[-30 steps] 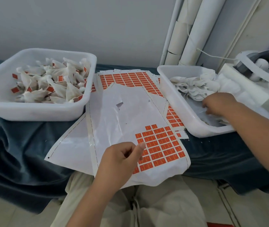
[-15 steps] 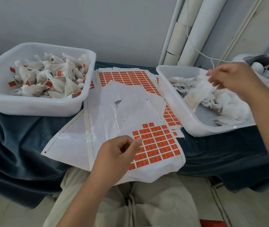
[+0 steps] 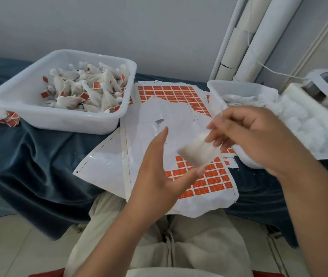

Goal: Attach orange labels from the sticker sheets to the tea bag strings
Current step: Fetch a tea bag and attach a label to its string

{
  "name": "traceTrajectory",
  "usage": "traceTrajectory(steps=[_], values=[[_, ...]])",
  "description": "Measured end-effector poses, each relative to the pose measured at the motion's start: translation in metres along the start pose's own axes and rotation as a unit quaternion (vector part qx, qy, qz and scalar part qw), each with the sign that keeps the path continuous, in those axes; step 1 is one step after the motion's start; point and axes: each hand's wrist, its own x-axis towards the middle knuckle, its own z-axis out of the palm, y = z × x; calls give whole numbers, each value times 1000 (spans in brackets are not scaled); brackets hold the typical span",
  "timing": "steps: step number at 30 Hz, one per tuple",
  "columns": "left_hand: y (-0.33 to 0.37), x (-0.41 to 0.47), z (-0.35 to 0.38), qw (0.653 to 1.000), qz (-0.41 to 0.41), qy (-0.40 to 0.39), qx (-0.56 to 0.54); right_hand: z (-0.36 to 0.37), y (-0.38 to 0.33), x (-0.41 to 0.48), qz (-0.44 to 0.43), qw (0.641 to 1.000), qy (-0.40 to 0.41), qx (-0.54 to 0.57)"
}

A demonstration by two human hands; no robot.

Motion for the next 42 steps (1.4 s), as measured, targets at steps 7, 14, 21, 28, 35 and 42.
traceTrajectory(steps=[7, 14, 21, 28, 35, 42], values=[[-3, 1, 3, 985, -3, -128, -111, 45, 28, -27, 61, 969, -35, 237], [-2, -2, 7, 983, 36, -157, -84, 53, 43, -46, 56, 988, 50, 132], [3, -6, 4, 982, 94, -135, 86, 51, 50, -50, -97, 967, 113, -207], [2, -4, -7, 972, 26, -233, -21, 51, 52, -52, -13, 981, 187, -45], [0, -1, -11, 964, 125, -167, 165, 53, 44, -55, -8, 982, 182, 49], [6, -7, 5, 968, 150, -132, 155, 53, 44, -57, -13, 977, 195, 91]])
